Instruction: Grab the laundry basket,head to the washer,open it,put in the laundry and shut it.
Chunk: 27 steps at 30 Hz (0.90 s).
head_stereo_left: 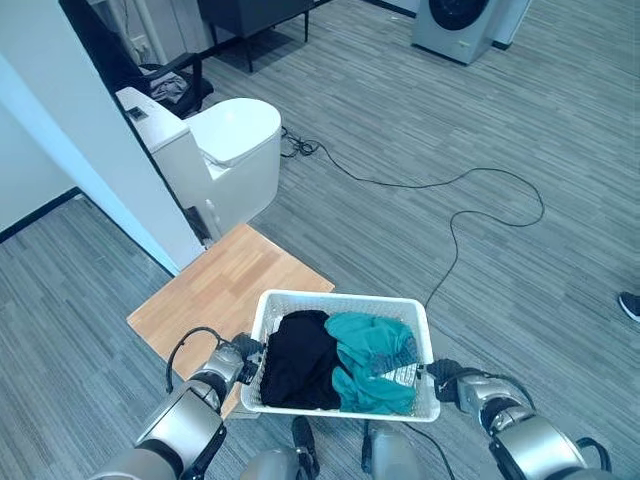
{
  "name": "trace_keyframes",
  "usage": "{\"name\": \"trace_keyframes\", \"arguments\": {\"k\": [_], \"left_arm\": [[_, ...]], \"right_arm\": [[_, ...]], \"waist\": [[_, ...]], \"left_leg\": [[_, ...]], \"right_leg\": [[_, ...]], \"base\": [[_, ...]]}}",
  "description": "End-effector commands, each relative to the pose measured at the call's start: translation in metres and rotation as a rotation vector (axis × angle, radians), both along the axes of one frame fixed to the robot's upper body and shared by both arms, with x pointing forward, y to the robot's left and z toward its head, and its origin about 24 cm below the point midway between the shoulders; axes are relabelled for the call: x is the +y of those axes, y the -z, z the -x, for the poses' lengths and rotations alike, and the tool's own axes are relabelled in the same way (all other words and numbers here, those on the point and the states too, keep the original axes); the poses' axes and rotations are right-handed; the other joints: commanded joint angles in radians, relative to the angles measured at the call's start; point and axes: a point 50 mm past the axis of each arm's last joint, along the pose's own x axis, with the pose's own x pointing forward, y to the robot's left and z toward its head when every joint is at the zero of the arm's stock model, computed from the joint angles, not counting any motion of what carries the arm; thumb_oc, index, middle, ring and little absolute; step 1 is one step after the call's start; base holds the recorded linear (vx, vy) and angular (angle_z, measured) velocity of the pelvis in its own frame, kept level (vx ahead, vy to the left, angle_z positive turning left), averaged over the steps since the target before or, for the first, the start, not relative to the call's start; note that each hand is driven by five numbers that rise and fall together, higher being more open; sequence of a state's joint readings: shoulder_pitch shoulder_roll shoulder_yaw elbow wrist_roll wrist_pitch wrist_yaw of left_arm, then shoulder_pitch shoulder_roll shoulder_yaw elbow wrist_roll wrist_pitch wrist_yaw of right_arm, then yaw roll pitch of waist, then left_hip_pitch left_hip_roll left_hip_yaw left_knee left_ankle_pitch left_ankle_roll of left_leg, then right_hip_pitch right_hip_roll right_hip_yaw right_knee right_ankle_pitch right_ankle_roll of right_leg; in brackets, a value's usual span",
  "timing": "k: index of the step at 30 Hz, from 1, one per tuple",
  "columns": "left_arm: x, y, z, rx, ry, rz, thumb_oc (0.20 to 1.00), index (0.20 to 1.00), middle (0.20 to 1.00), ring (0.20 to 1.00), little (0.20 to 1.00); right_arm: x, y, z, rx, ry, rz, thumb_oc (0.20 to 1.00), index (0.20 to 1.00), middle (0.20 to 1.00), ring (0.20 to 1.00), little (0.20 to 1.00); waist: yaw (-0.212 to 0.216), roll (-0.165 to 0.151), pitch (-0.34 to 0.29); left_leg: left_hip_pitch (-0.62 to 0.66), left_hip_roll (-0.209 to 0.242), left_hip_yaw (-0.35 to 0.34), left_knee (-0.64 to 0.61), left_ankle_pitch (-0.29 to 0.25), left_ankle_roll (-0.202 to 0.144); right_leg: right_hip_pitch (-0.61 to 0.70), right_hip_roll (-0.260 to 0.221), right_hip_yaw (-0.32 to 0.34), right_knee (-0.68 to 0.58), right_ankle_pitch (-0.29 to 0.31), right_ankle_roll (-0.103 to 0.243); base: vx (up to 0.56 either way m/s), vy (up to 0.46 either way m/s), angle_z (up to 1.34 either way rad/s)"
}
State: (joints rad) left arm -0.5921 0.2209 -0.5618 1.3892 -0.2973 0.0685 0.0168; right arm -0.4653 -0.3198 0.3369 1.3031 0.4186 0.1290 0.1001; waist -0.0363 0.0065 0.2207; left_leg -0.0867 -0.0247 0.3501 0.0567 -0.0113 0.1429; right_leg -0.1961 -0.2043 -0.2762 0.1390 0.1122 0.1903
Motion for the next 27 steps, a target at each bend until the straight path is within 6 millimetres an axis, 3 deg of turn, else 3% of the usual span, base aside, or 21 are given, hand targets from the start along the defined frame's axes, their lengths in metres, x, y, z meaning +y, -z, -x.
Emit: {"name": "trace_keyframes", "arguments": {"k": [1, 2, 3, 5, 11, 14, 16, 17, 18, 19, 22, 23, 27], "left_arm": [[-0.029, -0.009, -0.014, -0.044, 0.044, 0.129, 0.2, 0.2, 0.2, 0.2, 0.2], [-0.026, -0.008, -0.014, -0.042, 0.033, 0.124, 0.2, 0.2, 0.2, 0.2, 0.2], [-0.023, -0.008, -0.013, -0.039, 0.015, 0.126, 0.2, 0.2, 0.2, 0.2, 0.2], [-0.021, -0.008, -0.013, -0.041, -0.002, 0.132, 0.2, 0.2, 0.2, 0.2, 0.2], [-0.014, -0.004, -0.007, -0.025, -0.016, 0.122, 0.2, 0.2, 0.2, 0.2, 0.2], [-0.008, -0.004, -0.006, -0.026, -0.033, 0.118, 0.2, 0.2, 0.2, 0.2, 0.2], [-0.006, -0.004, -0.006, -0.025, -0.041, 0.117, 0.2, 0.2, 0.2, 0.2, 0.2], [0.001, -0.005, -0.005, -0.029, -0.071, 0.109, 0.2, 0.2, 0.2, 0.2, 0.2], [0.001, -0.005, -0.005, -0.029, -0.071, 0.109, 0.2, 0.2, 0.2, 0.2, 0.2], [0.002, -0.002, -0.002, -0.023, -0.086, 0.122, 0.2, 0.2, 0.2, 0.2, 0.2], [-0.006, -0.001, -0.003, -0.031, -0.073, 0.134, 0.2, 0.2, 0.2, 0.2, 0.2], [-0.005, -0.002, -0.003, -0.04, -0.07, 0.134, 0.2, 0.2, 0.2, 0.2, 0.2], [-0.006, 0.0, -0.001, -0.029, -0.062, 0.131, 0.2, 0.2, 0.2, 0.2, 0.2]], "right_arm": [[0.015, -0.019, -0.029, -0.113, -0.037, -0.089, 0.2, 0.2, 0.2, 0.2, 0.2], [0.017, -0.019, -0.03, -0.114, -0.043, -0.082, 0.2, 0.2, 0.2, 0.2, 0.2], [0.02, -0.02, -0.031, -0.121, -0.065, -0.078, 0.2, 0.2, 0.2, 0.2, 0.2], [0.021, -0.017, -0.029, -0.107, -0.078, -0.064, 0.2, 0.2, 0.2, 0.2, 0.2], [0.022, -0.011, -0.022, -0.068, -0.133, -0.021, 0.2, 0.2, 0.2, 0.2, 0.2], [0.024, -0.016, -0.027, -0.087, -0.189, 0.008, 0.2, 0.2, 0.2, 0.2, 0.2], [0.024, -0.017, -0.029, -0.094, -0.194, 0.012, 0.2, 0.2, 0.2, 0.2, 0.2], [0.032, -0.022, -0.036, -0.125, -0.229, 0.004, 0.2, 0.2, 0.2, 0.2, 0.2], [0.032, -0.022, -0.036, -0.125, -0.229, 0.004, 0.2, 0.2, 0.2, 0.2, 0.2], [0.038, -0.024, -0.038, -0.138, -0.266, 0.005, 0.2, 0.2, 0.2, 0.2, 0.2], [0.037, -0.022, -0.035, -0.139, -0.268, 0.003, 0.2, 0.2, 0.2, 0.2, 0.2], [0.036, -0.021, -0.033, -0.136, -0.282, 0.012, 0.2, 0.2, 0.2, 0.2, 0.2], [0.038, -0.017, -0.029, -0.123, -0.278, 0.003, 0.2, 0.2, 0.2, 0.2, 0.2]], "waist": [[0.032, -0.005, -0.04], [0.04, -0.008, -0.046], [0.05, -0.011, -0.059], [0.034, -0.013, -0.063], [-0.01, -0.018, -0.078], [-0.035, -0.038, -0.072], [-0.034, -0.044, -0.066], [-0.005, -0.063, -0.05], [-0.005, -0.062, -0.05], [0.022, -0.065, -0.042], [0.019, -0.056, -0.052], [0.035, -0.047, -0.051], [0.026, -0.038, -0.054]], "left_leg": [[0.037, 0.02, -0.069, -0.007, -0.034, -0.116], [0.037, 0.031, -0.039, -0.012, -0.027, -0.119], [0.057, 0.045, 0.009, -0.041, -0.032, -0.134], [0.067, 0.059, 0.024, -0.052, -0.024, -0.136], [0.091, 0.098, 0.042, -0.041, -0.018, -0.162], [0.066, 0.153, 0.054, 0.119, -0.06, -0.188], [0.05, 0.165, 0.037, 0.175, -0.07, -0.193], [-0.003, 0.128, -0.096, 0.268, -0.003, -0.197], [-0.003, 0.128, -0.097, 0.269, -0.004, -0.198], [-0.041, 0.044, -0.23, 0.216, -0.027, -0.18], [-0.091, 0.055, -0.226, 0.084, 0.039, -0.173], [-0.129, 0.039, -0.28, 0.077, 0.071, -0.184], [-0.082, 0.035, -0.278, 0.052, 0.054, -0.17]], "right_leg": [[0.049, 0.008, -0.021, -0.03, -0.012, -0.027], [0.065, 0.01, -0.067, -0.034, -0.021, -0.029], [0.092, 0.008, -0.131, -0.06, -0.03, -0.009], [0.071, 0.036, -0.07, -0.044, -0.045, -0.023], [0.08, 0.092, -0.023, -0.053, -0.083, -0.056], [0.099, 0.135, 0.019, -0.065, -0.103, -0.087], [0.11, 0.144, 0.03, -0.069, -0.107, -0.097], [0.113, 0.164, 0.071, -0.07, -0.096, -0.127], [0.114, 0.164, 0.07, -0.069, -0.097, -0.127], [0.121, 0.175, 0.128, -0.075, -0.096, -0.12], [0.139, 0.182, 0.159, -0.094, -0.096, -0.114], [0.148, 0.196, 0.184, -0.084, -0.109, -0.118], [0.162, 0.195, 0.215, -0.074, -0.121, -0.117]], "base": [[-0.08, -0.055, -0.65], [-0.04, -0.103, -1.25], [-0.02, -0.145, -1.63], [0.03, -0.15, -1.23], [0.05, -0.16, -0.36], [0.09, -0.272, -0.35], [0.05, -0.141, -0.45], [0.0, -0.108, -0.76], [0.05, -0.104, -1.09], [0.1, 0.002, -1.39], [0.18, 0.075, -0.84], [0.23, 0.14, -0.11], [0.13, 0.124, -0.51]]}}
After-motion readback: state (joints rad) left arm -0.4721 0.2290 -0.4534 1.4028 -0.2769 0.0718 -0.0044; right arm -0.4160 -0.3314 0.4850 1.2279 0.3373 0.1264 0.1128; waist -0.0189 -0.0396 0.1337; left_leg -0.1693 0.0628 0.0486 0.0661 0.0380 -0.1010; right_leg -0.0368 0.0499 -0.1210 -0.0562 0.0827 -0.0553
